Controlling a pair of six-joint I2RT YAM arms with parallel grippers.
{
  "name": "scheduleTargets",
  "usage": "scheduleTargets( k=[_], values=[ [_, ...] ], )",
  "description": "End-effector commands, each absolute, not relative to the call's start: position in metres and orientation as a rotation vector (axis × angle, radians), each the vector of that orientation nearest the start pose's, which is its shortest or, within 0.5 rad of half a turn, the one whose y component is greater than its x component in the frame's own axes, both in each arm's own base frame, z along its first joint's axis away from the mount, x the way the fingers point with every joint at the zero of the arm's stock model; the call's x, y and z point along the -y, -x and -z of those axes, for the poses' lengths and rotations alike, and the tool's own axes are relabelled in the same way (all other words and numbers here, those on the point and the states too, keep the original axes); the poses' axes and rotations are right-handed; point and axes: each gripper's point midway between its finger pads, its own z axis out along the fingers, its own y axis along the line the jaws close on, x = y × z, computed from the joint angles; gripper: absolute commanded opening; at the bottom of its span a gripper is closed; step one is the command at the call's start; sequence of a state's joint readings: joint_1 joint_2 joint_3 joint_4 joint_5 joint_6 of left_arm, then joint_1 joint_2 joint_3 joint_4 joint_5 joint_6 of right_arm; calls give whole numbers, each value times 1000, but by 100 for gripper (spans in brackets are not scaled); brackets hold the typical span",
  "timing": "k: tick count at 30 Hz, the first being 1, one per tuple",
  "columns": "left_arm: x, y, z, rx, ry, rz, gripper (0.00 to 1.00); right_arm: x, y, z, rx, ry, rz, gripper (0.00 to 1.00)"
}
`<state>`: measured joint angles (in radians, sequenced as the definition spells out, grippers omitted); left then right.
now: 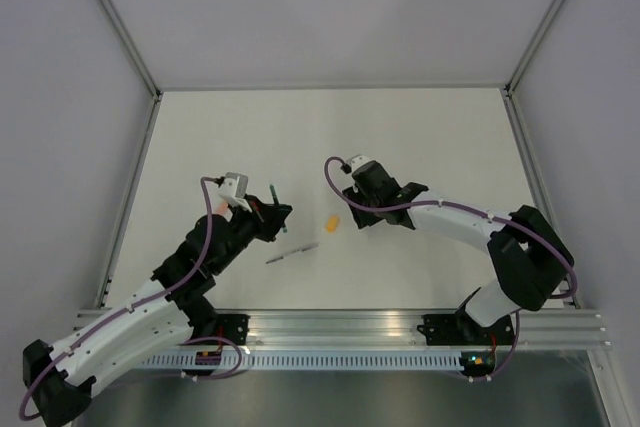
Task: Insert the pens into the pen caps
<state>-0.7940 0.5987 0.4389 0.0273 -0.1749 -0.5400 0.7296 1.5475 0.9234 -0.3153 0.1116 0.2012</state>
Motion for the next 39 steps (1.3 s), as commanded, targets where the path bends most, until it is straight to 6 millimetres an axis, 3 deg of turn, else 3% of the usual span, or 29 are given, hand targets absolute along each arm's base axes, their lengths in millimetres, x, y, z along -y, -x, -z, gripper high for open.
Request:
scheduleTargets(
  k=[1, 10, 26, 35, 39],
  values=[
    [194, -219, -215, -1751, -69, 775, 2, -241, -279, -59, -2425, 683, -268, 49],
    [187, -223, -213, -1748, -38, 732, 2, -243, -285, -31, -2496, 699, -209, 44],
    [185, -224, -213, -1748, -29, 726, 2, -234, -283, -10, -2576, 699, -173, 42],
    [184, -223, -215, -1740, -24, 730, 2, -225, -283, -4, -2609, 675, -113, 22],
    [185, -223, -215, -1740, -29, 735, 2, -224, -282, -12, -2592, 659, -123, 11]
  ],
)
